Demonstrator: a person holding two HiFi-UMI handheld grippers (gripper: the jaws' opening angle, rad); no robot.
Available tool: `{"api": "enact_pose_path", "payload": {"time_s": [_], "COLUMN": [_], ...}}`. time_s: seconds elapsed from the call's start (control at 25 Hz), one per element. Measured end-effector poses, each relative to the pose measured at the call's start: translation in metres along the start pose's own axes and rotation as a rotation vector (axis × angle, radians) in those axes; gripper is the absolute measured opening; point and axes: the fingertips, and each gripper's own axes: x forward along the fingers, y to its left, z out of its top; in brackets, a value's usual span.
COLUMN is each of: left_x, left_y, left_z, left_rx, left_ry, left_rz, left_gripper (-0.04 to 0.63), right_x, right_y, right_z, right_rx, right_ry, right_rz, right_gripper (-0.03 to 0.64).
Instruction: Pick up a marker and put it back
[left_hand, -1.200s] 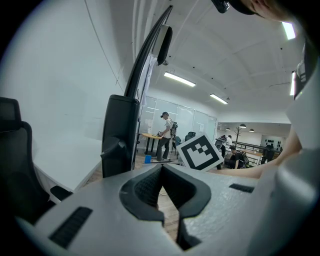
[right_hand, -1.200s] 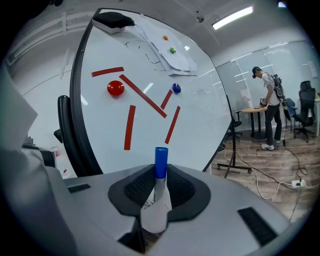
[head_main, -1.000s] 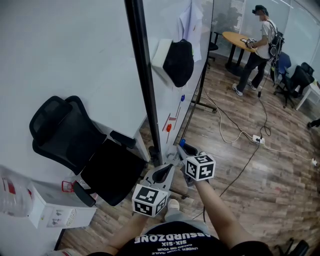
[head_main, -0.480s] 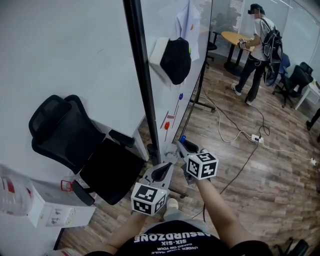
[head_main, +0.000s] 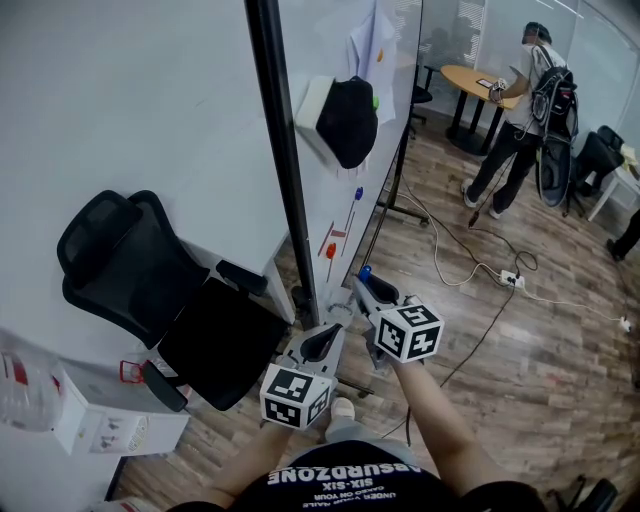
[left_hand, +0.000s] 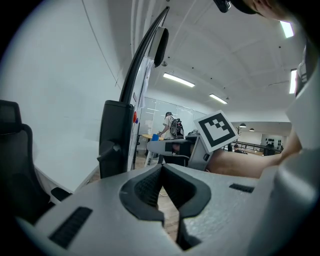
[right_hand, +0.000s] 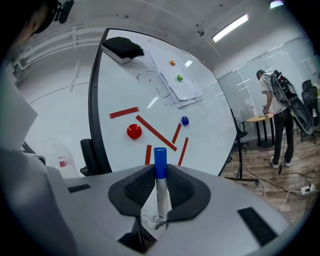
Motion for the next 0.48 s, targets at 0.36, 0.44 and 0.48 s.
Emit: {"api": "enact_pose_path", "payload": {"time_s": [0.36,0.44,0.48], "left_x": [-0.004,-0.005,-0.006], "left_y": [0.003,0.004,0.005], "left_z": [0.001,0.002,0.003], "left_rx": [0.001,0.0,-0.001], "left_ry": [-0.008,-0.011,-0.014], "left_rz": [0.01,0.012,0.014], "left_gripper": [0.007,0.008,0.008], "right_x": [-0.013,-0.015,-0.017], "right_y": [0.016,0.019,0.021], "right_z": [0.027,0.031,0.033], "right_rx": [-0.018,-0.025,-0.028], "right_ry": [-0.067,-0.078,-0.083], "right_rz": [0.023,0.025,0.026], "right_gripper": [0.064,0.064,0.064]}}
